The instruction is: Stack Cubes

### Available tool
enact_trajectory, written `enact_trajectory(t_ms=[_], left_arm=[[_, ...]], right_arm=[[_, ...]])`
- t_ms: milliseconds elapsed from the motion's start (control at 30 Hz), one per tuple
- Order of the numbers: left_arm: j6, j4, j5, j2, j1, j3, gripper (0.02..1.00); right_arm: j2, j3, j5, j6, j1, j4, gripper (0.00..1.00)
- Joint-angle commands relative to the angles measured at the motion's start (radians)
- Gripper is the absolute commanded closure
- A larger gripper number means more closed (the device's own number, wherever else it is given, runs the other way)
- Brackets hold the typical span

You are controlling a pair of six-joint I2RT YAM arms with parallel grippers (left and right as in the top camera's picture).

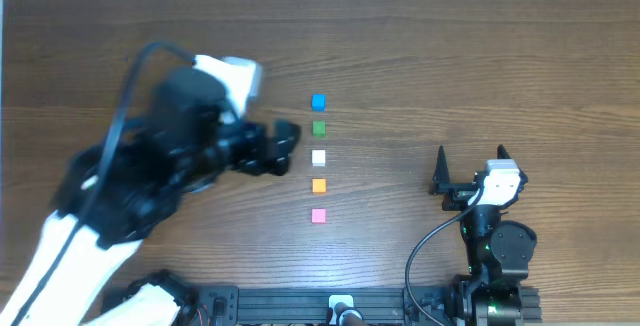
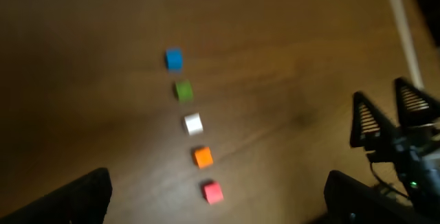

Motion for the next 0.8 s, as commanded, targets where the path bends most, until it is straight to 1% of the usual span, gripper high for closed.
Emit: enact_trajectory(t_ms=[33, 300, 467, 567, 633, 667, 733, 800], left_arm=[[-0.266, -0.066, -0.052, 0.093, -0.121, 0.028, 0.018], [-0.463, -0.195, -0.06, 0.282, -0.298, 0.024, 0.018], [-0.56, -0.196, -0.074, 0.408, -0.349, -0.014, 0.018], [-0.589, -0.158, -0.066, 0.452, -0.361, -0.058, 0.02], [-0.589, -0.101, -0.043, 0.464, -0.369, -0.103, 0.018], [-0.589, -0.006, -0.004, 0.465, -0.371, -0.18, 0.018], [-0.591, 0.055, 0.017, 0.465, -0.371, -0.239, 0.02], [-0.618, 0.106, 0.017, 0.465, -0.373, -0.296, 0.018]], right_arm=[[-0.006, -0.007, -0.005, -0.003, -0.006, 0.0, 0.007], [-0.006, -0.007, -0.005, -0.004, -0.006, 0.0, 0.009], [-0.006, -0.007, -0.005, -0.003, -0.006, 0.0, 0.009], [-0.006, -0.007, -0.005, -0.003, -0.006, 0.0, 0.007], [-0.006, -0.007, -0.005, -0.003, -0.006, 0.0, 0.009], [-0.006, -0.007, -0.005, -0.003, -0.006, 0.0, 0.009], [-0.006, -0.007, -0.005, -0.004, -0.006, 0.0, 0.007], [-0.006, -0.007, -0.005, -0.003, -0.006, 0.0, 0.007]])
